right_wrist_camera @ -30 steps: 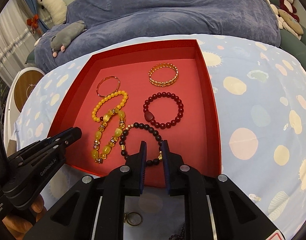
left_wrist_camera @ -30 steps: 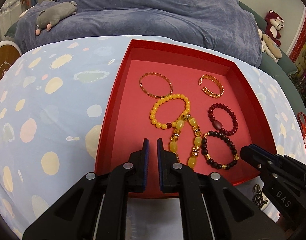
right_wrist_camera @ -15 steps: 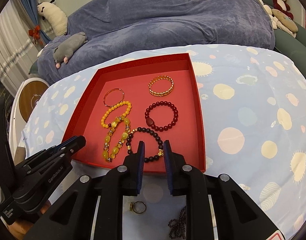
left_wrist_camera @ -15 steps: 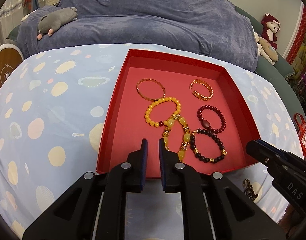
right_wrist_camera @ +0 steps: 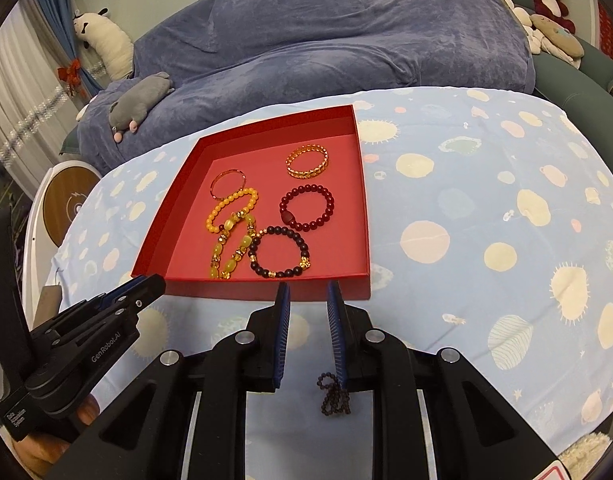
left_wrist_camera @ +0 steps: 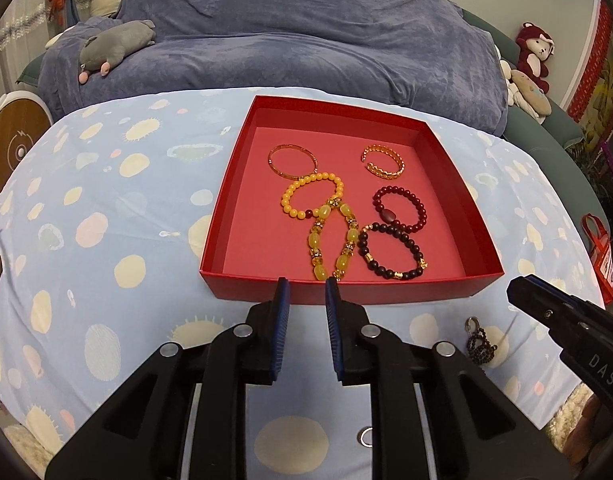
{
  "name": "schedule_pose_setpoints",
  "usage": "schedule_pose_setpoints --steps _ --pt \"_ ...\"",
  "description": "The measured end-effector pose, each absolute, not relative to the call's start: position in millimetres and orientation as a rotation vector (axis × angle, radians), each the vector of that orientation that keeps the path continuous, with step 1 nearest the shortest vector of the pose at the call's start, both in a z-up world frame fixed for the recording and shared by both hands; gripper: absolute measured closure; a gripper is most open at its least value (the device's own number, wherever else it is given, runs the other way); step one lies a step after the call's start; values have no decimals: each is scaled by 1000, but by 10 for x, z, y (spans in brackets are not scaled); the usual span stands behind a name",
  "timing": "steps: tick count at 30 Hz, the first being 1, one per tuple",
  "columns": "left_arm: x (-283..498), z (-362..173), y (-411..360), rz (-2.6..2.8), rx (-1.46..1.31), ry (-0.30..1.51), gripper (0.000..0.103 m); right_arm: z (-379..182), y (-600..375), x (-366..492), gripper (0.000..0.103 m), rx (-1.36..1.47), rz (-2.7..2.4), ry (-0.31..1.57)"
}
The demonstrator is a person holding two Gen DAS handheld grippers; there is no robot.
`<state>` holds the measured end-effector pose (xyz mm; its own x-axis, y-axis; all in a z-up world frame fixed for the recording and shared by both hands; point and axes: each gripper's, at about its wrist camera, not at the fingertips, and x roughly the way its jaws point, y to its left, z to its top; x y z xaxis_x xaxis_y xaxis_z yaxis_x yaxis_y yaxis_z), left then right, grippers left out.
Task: Organize jewelry
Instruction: 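Open both tools over the red box and withdraw them, then move the right tool to the dark red bead strand and close on it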
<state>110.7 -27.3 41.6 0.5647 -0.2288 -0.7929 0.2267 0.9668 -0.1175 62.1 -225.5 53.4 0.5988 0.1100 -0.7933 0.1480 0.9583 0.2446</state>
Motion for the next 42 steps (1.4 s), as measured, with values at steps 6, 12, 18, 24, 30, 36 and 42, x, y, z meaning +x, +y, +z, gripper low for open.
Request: schedule_pose_setpoints --steps 6,12,18,24,30,36,42 --pt "905 356 -264 -273 19 953 85 394 -2322 361 84 290 -40 978" --pt "693 193 -242 -275 37 988 72 149 -2338 169 73 282 -58 1030" --pt "557 67 -263 -283 44 1017 68 9 -2294 149 65 274 -56 1048" --pt "508 4 -268 -277 40 1026 66 -76 -2232 159 65 254 -39 1063" --pt "504 -11 -250 -270 29 1024 66 -114 -2231 179 70 251 -35 1064" --pt "501 -25 -213 -263 18 1025 56 -150 -2201 195 93 245 -20 1068" --pt "486 -29 -193 -268 14 1026 56 -123 -2200 162 94 250 -12 1068"
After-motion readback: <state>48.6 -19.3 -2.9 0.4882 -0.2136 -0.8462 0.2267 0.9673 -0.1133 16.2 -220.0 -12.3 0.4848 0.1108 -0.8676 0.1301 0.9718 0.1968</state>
